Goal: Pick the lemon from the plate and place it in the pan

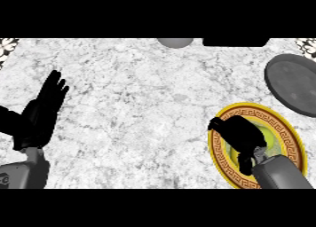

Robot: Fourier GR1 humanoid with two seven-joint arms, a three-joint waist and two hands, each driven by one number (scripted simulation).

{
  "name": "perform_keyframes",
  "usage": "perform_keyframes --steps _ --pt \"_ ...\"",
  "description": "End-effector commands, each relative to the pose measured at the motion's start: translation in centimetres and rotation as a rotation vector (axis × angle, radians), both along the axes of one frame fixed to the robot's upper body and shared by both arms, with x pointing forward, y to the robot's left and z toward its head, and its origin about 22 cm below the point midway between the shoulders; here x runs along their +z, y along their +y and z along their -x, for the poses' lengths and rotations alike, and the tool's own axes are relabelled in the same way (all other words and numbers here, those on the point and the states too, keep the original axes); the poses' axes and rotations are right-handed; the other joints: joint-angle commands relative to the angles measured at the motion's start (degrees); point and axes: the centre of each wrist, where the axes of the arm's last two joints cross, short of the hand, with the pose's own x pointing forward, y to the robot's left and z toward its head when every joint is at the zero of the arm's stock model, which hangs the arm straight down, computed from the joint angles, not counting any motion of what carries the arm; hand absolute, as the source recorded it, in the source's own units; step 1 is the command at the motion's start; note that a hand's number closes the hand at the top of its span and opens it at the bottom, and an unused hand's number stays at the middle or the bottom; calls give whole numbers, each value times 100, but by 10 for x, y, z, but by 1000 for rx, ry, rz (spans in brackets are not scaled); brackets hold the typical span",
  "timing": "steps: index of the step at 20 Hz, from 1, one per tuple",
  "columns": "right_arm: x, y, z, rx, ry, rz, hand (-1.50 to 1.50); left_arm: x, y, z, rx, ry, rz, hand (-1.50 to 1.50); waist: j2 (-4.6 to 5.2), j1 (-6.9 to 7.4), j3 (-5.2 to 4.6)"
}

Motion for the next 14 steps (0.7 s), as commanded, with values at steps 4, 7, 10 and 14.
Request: perform_keyframes --steps 4,7,10,14 --pt "-8 -15 8 -59 14 -87 150 6 11 4 8 -8 -11 0 67 -4 64" --pt "17 -15 -4 -214 27 -176 150 -4 4 8 4 24 -11 0 52 -21 62" --pt "14 -36 -1 -351 -44 -254 150 0 10 -8 13 -5 5 0 66 -78 62" --pt "69 -24 -5 -333 -327 -268 150 3 2 -3 7 11 3 0 52 -65 61"
